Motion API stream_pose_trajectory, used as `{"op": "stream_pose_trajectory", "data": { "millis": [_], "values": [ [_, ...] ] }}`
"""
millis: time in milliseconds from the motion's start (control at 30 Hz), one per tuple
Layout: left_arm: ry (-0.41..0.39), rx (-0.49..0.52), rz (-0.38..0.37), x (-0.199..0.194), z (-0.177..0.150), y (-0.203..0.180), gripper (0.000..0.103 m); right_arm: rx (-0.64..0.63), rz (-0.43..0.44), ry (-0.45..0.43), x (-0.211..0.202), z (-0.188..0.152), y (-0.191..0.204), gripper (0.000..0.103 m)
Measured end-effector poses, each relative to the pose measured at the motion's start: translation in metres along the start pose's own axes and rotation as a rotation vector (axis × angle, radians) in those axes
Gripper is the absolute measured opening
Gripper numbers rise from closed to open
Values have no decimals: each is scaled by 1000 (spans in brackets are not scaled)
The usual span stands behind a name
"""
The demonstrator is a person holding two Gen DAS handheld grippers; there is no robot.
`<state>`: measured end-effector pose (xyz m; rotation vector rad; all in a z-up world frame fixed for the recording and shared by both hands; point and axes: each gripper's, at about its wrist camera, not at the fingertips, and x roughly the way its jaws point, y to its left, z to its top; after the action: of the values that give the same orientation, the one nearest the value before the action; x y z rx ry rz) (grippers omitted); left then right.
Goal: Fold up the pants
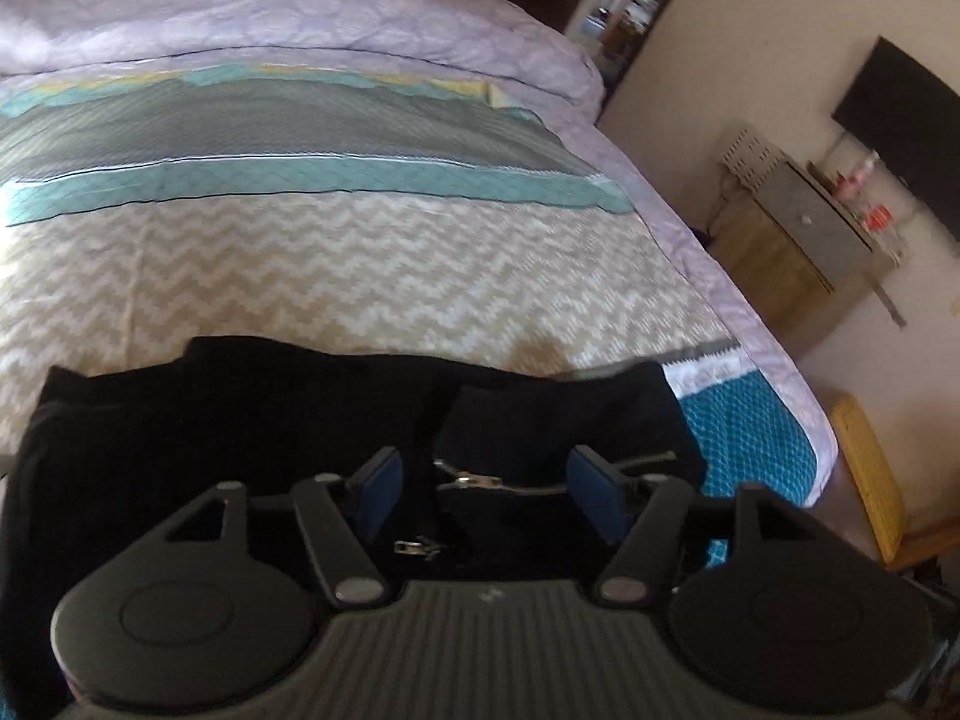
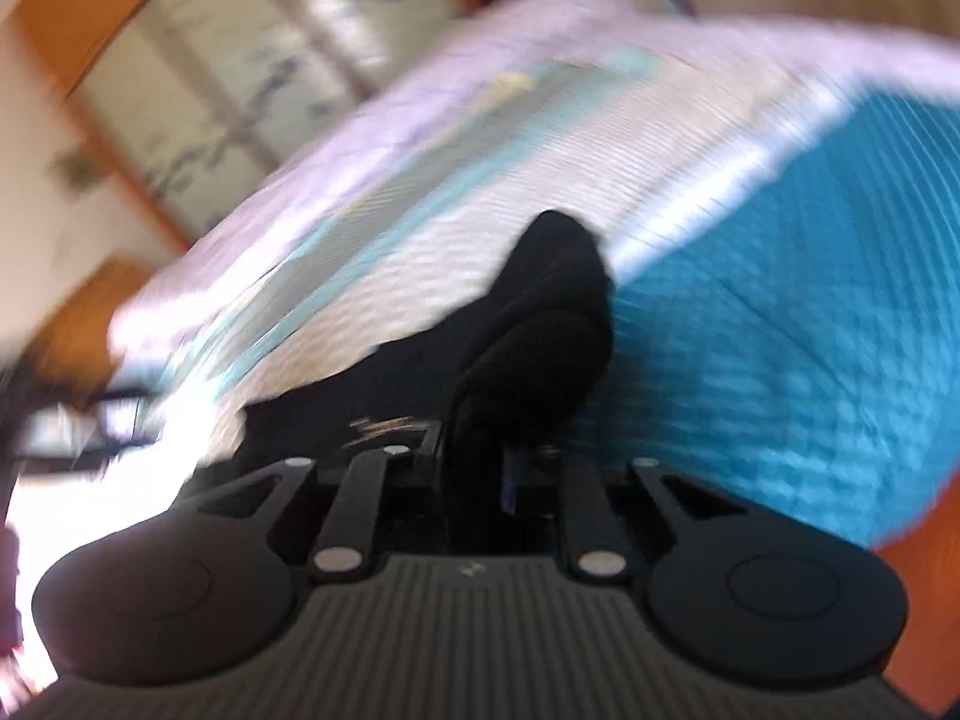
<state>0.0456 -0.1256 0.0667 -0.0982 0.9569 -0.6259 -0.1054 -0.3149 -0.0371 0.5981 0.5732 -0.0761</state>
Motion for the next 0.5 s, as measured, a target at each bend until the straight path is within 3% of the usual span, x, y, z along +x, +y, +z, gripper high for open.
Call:
{"op": "stream_pose_trajectory", "data": {
  "millis": [100, 133, 200, 267, 300, 333, 433, 467, 500],
  "values": [
    [51, 85, -43, 20, 4, -33, 94, -211, -7, 9, 6, -12, 37, 19],
    [58, 126, -35, 25, 3, -43, 97, -264, -8, 12, 7, -16, 45, 19],
    [65, 186, 7, 35, 1, -57, 95, -329, 4, 10, 8, -22, 54, 19],
    [80, 217, 23, 45, -3, -63, 62, -373, 12, 2, 7, -23, 58, 19],
    [102, 219, 15, 50, -4, -63, 27, -387, 15, -2, 6, -23, 60, 19],
    [106, 200, 13, 53, -4, -61, 21, -392, 18, -4, 6, -23, 60, 19],
    [73, 159, -9, 44, -5, -51, 18, -372, 19, 3, 9, -23, 57, 24],
    [69, 147, -12, 41, -4, -47, 18, -358, 20, -4, 7, -23, 56, 30],
    [70, 130, -17, 40, -2, -42, 18, -349, 16, -9, 7, -22, 54, 55]
  ]
}}
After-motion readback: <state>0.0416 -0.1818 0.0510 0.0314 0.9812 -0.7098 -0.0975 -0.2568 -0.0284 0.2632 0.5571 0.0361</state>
